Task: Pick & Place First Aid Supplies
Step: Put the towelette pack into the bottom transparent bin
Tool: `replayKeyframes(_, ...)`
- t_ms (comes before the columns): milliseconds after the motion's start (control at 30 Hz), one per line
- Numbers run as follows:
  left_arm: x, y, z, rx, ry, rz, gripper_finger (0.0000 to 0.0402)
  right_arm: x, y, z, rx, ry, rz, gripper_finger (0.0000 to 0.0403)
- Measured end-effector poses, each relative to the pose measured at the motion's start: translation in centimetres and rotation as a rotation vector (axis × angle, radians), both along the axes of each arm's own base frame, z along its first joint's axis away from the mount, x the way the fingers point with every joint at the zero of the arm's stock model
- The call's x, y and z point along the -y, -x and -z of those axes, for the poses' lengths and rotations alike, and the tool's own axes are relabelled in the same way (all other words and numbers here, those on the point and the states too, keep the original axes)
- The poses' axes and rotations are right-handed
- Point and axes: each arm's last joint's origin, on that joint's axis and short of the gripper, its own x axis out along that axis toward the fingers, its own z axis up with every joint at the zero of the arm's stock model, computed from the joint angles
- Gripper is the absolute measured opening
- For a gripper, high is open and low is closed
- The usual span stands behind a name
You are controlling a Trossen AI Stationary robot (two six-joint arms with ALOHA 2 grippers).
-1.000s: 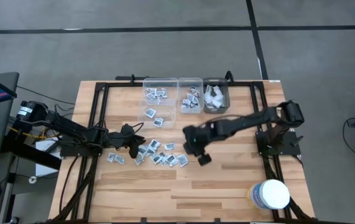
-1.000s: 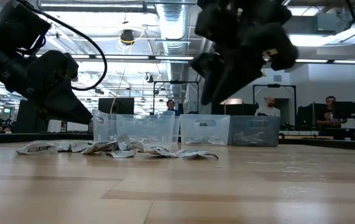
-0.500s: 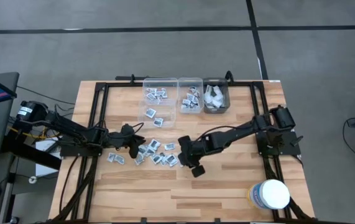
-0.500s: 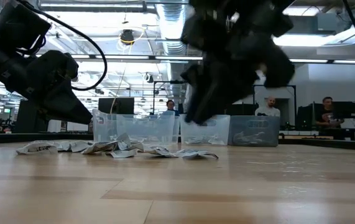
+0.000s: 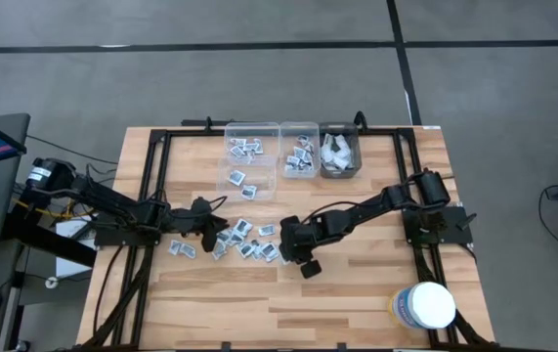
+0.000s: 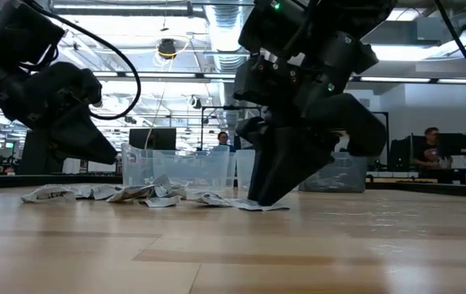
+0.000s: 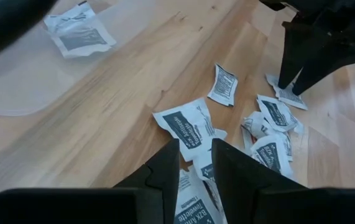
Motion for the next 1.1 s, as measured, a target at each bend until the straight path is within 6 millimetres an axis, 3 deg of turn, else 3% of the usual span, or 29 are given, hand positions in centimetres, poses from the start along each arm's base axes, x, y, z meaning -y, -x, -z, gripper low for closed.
replayKeyframes(333,0.0,0.0,0.0,0.000,-0.003,0.002,0.0094,0.4,0.1,0.2,-0.037,-0.042,-0.010,0.0008)
replayKeyframes(567,0.0,0.0,0.0,0.000,-0.004,0.001,0.0094,0.6,0.3,0.0,-0.063,-0.055,-0.005,0.0002)
replayKeyframes(800,0.0,0.0,0.0,-0.001,-0.004,0.000,0.0094,1.5,0.6,-3.1,-0.033,-0.021,-0.010,0.0000)
replayKeyframes(1100,0.0,0.0,0.0,-0.001,-0.004,0.000,0.0094,5.4,1.7,-11.3,0.214,-0.035,0.118,0.0000)
